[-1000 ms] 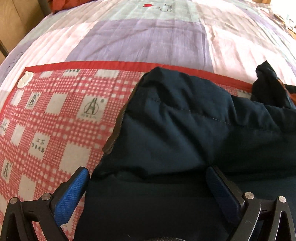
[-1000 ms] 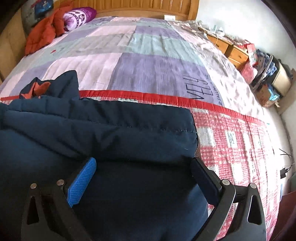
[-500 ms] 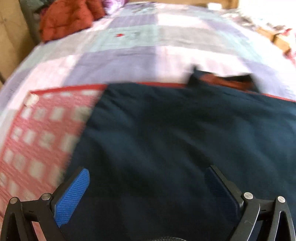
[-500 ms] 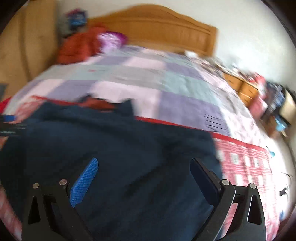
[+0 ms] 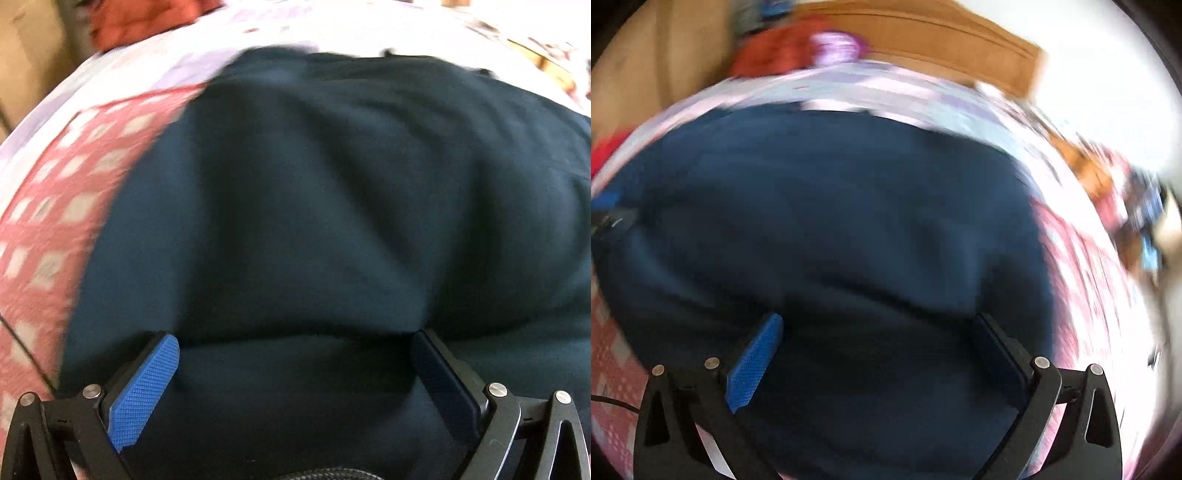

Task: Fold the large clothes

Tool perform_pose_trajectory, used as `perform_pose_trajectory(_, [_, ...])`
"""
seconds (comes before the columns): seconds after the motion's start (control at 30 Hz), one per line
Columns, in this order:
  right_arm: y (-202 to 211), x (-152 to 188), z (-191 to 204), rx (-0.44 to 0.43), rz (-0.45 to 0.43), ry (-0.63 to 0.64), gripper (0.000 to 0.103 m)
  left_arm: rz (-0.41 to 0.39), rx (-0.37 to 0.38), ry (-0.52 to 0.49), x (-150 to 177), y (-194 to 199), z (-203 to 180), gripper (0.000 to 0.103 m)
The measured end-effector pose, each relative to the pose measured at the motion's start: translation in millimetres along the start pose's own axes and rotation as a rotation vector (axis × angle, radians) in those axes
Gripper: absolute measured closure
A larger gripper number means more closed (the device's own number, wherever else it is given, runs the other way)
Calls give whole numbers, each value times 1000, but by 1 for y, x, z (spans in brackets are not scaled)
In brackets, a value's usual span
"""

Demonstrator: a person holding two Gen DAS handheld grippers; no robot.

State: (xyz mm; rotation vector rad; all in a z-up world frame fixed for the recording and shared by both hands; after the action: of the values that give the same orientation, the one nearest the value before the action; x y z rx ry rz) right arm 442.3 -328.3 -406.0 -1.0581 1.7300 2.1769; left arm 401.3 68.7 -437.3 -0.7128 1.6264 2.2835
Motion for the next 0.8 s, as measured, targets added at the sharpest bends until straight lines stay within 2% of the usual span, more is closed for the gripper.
perform_pose_trajectory(0.03, [6,9,-25,23,10,-53,1,1,-26,2,2,-5,13,0])
perform_pose_trajectory(0.1, [15,27,-66,63,34,-161,1,13,-14,-4,4,-11,23,0])
perform_pose_trajectory(0.17, [20,36,-84,64,36,-229,0,-5,-58,-45,5,-11,26,0])
perform_pose_trajectory(0.27, [17,34,-79,97,47,-185,1,20,-72,-8,5,-18,39,0])
perform_pose_trajectory(0.37, [10,37,-85,72,49,-249,1,84,-78,70,13,-26,60,0])
perform_pose_trajectory(0.5, [23,30,-74,167,60,-199,1,95,-129,24,13,-17,64,0])
perform_pose_trajectory(0.57, [38,28,-65,186,50,-169,1,92,-144,4,16,-4,65,0])
perform_pose_trajectory(0.7, [70,22,-27,166,-23,-56,1,-3,-58,15,18,49,48,0])
perform_pose_trajectory(0.8, [76,11,26,51,-71,-12,1,-59,89,-20,17,86,-1,0])
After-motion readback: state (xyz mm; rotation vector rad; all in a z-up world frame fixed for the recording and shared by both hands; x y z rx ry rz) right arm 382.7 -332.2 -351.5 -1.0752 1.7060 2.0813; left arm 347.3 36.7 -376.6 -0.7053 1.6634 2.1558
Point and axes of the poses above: each gripper's, at about its wrist camera, not at the fingertips, and y roughly against the way its jaws point, z to its left, x to its underside, the point moved 7 cm from there along -y, roughly the way its jaws point, and after that the axes turned 13 degrees about -x, right-handed, at the moved point
